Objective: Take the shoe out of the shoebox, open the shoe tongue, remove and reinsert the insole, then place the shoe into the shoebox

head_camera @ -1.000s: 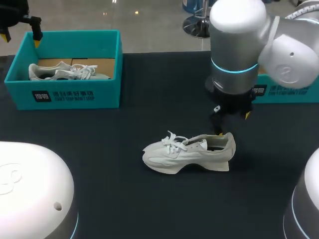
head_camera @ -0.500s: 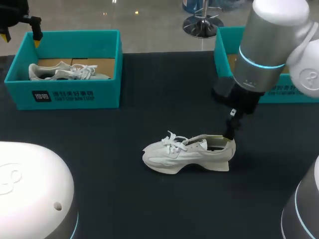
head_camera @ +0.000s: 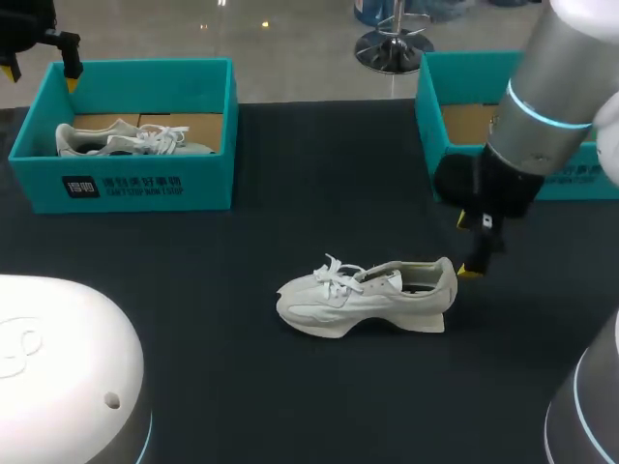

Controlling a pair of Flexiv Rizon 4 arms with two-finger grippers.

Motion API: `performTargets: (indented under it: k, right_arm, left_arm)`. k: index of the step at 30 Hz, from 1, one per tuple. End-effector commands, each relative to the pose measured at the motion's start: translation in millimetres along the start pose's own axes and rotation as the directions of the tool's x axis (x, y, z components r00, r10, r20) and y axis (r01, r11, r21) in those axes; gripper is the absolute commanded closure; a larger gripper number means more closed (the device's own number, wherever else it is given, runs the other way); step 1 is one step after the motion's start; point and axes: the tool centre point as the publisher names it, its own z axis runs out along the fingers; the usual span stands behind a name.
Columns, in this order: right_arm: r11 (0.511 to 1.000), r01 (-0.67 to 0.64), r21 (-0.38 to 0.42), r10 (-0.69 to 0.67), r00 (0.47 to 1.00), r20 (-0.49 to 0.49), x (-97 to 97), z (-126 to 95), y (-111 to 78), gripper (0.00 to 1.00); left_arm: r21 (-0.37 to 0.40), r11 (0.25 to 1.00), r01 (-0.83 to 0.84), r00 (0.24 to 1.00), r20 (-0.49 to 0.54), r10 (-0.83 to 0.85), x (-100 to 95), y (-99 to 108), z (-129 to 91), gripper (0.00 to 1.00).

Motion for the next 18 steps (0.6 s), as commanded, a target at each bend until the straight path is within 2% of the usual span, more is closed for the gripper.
performTargets:
  k: [1,4,6,18]
  right_arm:
    - [0.913,0.233,-0.335,-0.227,0.972,0.057,2.9,1.5,-15.3,0.00]
    - [0.895,0.253,-0.369,-0.245,0.967,0.068,1.1,4.6,-19.3,0.00]
    - [0.940,0.138,-0.312,-0.134,0.990,0.033,-0.5,4.9,-16.4,0.00]
    - [0.940,0.138,-0.312,-0.134,0.990,0.033,-0.5,4.9,-16.4,0.00]
  left_arm:
    - [-0.003,1.000,-0.001,1.000,-0.001,0.001,0.1,-1.3,-0.2,0.00]
    - [-0.003,1.000,-0.001,1.000,-0.001,0.001,0.1,-1.3,-0.2,0.00]
    - [-0.003,1.000,-0.001,1.000,-0.001,0.001,0.1,-1.3,-0.2,0.00]
    - [-0.003,1.000,-0.001,1.000,-0.001,0.001,0.1,-1.3,-0.2,0.00]
